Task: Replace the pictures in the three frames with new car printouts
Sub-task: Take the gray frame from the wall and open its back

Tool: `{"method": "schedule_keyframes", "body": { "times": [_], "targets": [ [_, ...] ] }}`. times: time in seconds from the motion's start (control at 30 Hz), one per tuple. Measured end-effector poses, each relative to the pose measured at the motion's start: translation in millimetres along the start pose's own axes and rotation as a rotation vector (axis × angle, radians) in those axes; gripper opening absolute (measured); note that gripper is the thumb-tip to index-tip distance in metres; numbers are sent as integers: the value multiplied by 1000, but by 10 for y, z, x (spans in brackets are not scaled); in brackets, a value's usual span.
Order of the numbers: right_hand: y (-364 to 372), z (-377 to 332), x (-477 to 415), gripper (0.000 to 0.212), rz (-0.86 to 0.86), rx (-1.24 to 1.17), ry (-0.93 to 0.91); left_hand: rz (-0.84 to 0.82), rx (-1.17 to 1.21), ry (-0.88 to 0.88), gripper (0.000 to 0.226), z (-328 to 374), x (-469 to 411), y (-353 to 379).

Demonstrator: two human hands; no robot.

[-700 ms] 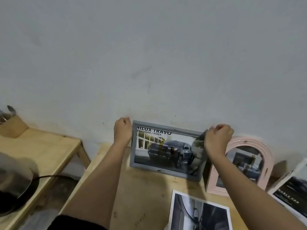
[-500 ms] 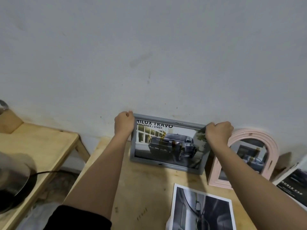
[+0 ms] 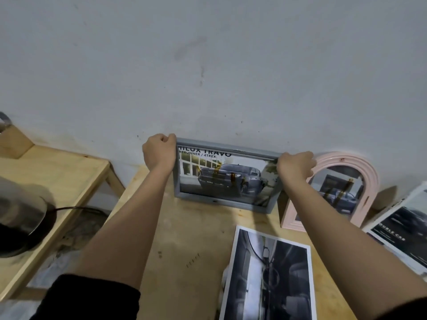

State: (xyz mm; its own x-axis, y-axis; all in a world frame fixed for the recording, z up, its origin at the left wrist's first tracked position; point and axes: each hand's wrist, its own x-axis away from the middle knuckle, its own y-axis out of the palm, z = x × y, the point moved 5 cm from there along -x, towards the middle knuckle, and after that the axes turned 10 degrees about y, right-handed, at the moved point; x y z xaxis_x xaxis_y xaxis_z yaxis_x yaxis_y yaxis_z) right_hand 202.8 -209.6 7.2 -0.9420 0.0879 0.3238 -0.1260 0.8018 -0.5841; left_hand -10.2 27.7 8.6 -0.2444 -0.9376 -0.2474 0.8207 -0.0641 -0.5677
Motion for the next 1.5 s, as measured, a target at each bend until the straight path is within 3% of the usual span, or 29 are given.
{"method": "schedule_keyframes", "body": {
  "times": [0.1,0.27,0.47,0.67,0.9,1.07,1.2,1.3,1.5],
  "targets": [
    [-138,110,252,42,-39,-94,-8,114,23,10,40,74,216,-349],
    [-485,418,626,16,-136,-396,-108,337,128,-24,28,331,835,-1027],
    [-1676,1074,789,18,-85,-636,-115,431,181,-50,24,872,2168,-1290],
    [-3087,1930,400,22,74,-689,-104,312,229,-73,24,1290,3473,-674],
    [-4280,2889,-172,17,312,-712,10,87,462,-102,19,1737,4591,380],
    [-4396,3426,-328,20,321,-847,31,38,550,-115,9,1659,5000,710],
    [-4333,3856,-372,17,289,-876,39,-35,496,-141,19,1390,5287,830],
    [-4294,4213,-370,12,256,-849,71,-124,530,-208,20,1236,5520,851],
    [-4091,4873,-321,26,133,-677,83,-225,413,-277,33,724,5882,882]
  ]
}}
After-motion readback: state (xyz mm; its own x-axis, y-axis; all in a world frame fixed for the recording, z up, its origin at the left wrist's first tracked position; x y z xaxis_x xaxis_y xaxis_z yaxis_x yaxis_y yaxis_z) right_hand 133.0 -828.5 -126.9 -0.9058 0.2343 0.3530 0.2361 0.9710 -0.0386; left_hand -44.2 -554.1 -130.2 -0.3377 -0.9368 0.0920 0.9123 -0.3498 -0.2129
